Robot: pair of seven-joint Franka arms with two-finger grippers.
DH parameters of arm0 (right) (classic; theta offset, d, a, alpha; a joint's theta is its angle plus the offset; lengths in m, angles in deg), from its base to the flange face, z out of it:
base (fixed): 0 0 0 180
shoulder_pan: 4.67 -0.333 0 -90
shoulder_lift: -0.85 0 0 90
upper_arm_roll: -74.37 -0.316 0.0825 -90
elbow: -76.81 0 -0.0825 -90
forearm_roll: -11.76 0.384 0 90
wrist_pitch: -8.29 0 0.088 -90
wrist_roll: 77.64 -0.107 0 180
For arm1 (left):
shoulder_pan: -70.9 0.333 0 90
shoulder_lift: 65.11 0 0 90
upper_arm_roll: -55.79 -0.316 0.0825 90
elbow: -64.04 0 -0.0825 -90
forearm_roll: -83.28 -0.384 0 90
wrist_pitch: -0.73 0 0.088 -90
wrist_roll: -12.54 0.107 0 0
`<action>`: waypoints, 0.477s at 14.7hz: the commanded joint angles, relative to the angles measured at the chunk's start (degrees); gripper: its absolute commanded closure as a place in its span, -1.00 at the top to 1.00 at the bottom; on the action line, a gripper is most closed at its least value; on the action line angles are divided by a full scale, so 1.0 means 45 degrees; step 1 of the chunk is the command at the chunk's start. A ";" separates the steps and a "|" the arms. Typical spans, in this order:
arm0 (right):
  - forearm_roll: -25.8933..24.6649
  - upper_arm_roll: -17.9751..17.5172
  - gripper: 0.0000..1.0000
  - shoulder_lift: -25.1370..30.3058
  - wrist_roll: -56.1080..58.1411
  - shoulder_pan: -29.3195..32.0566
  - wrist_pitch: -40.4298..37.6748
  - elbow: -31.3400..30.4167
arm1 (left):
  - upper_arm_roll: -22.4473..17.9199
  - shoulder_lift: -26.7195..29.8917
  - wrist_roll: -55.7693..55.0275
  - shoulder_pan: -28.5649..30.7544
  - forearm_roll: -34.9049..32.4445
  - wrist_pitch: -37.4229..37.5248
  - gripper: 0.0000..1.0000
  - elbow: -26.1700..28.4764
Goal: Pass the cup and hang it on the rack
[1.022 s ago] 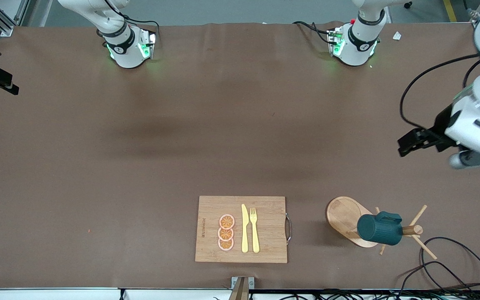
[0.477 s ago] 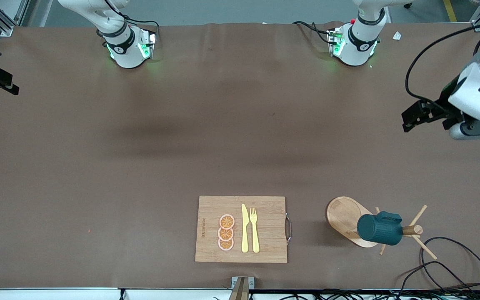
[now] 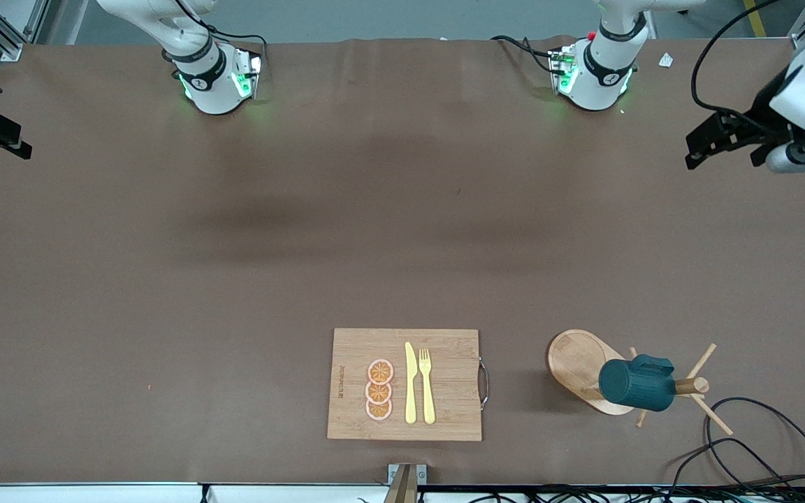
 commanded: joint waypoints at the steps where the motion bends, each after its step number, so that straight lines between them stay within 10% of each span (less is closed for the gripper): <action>1: -0.0101 -0.0036 1.00 0.0325 0.0117 0.0018 0.0076 -0.0353 | 0.0770 0.0454 -0.0103 0.0589 0.0182 0.0015 1.00 0.0567; 7: -0.0101 -0.0055 1.00 0.0325 0.0117 0.0037 0.0076 -0.0373 | 0.0753 0.0611 0.0110 0.0551 -0.0111 0.0191 1.00 0.0450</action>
